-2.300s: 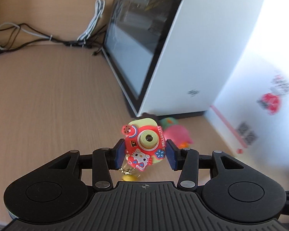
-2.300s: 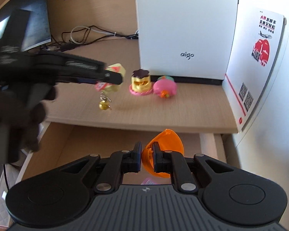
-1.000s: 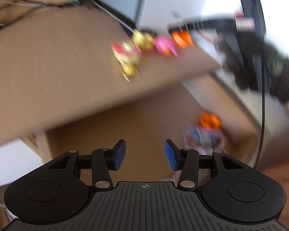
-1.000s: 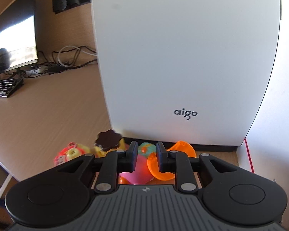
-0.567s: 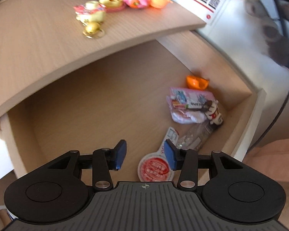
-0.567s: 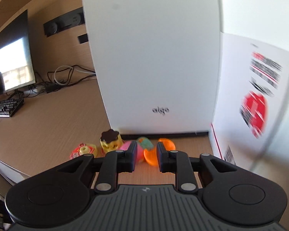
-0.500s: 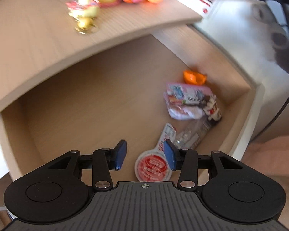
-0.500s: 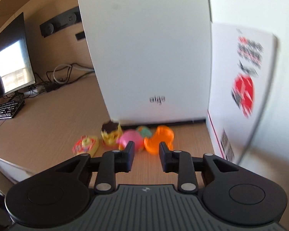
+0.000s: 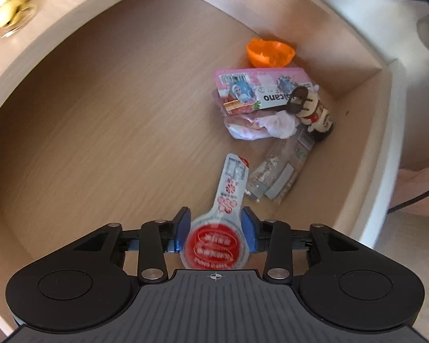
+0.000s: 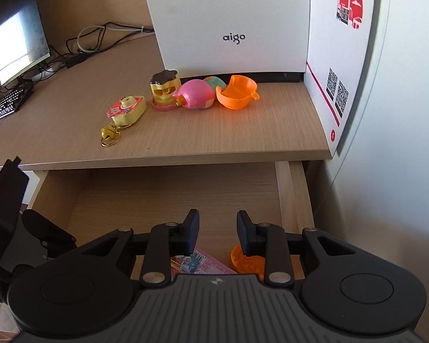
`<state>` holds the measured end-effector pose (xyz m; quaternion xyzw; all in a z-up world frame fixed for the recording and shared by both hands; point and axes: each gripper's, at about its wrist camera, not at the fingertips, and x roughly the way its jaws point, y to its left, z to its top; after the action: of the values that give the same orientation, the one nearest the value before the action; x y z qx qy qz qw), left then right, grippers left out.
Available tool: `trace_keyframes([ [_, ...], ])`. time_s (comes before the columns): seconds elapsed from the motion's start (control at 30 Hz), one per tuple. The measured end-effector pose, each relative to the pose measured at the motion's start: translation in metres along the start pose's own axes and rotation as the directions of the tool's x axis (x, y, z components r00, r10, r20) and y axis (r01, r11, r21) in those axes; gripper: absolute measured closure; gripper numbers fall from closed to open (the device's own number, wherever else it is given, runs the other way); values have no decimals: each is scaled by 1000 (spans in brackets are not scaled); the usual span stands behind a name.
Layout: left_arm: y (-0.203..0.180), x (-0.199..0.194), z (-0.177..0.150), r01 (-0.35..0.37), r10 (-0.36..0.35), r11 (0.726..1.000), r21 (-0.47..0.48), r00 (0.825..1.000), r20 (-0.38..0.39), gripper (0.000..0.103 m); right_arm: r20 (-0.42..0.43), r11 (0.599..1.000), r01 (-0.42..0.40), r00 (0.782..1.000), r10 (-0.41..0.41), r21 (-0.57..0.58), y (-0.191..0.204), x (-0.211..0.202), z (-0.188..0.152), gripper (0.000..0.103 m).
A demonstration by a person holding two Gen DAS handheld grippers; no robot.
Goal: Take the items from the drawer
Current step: 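Reach the left tool into the drawer toward the red-and-white lollipop tag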
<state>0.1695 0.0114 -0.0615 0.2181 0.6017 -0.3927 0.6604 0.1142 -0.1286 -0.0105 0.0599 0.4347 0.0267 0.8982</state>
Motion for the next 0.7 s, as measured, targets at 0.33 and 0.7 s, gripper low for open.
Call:
trace_keyframes([
  [0.33, -1, 16, 9, -31, 30, 1000, -5, 997, -77, 76, -62, 999, 27, 998, -26, 23, -7, 15, -3, 75],
  [0.7, 54, -11, -8, -131, 164, 924, -360, 984, 63, 94, -68, 999, 22, 997, -20, 25, -6, 19, -2, 74],
])
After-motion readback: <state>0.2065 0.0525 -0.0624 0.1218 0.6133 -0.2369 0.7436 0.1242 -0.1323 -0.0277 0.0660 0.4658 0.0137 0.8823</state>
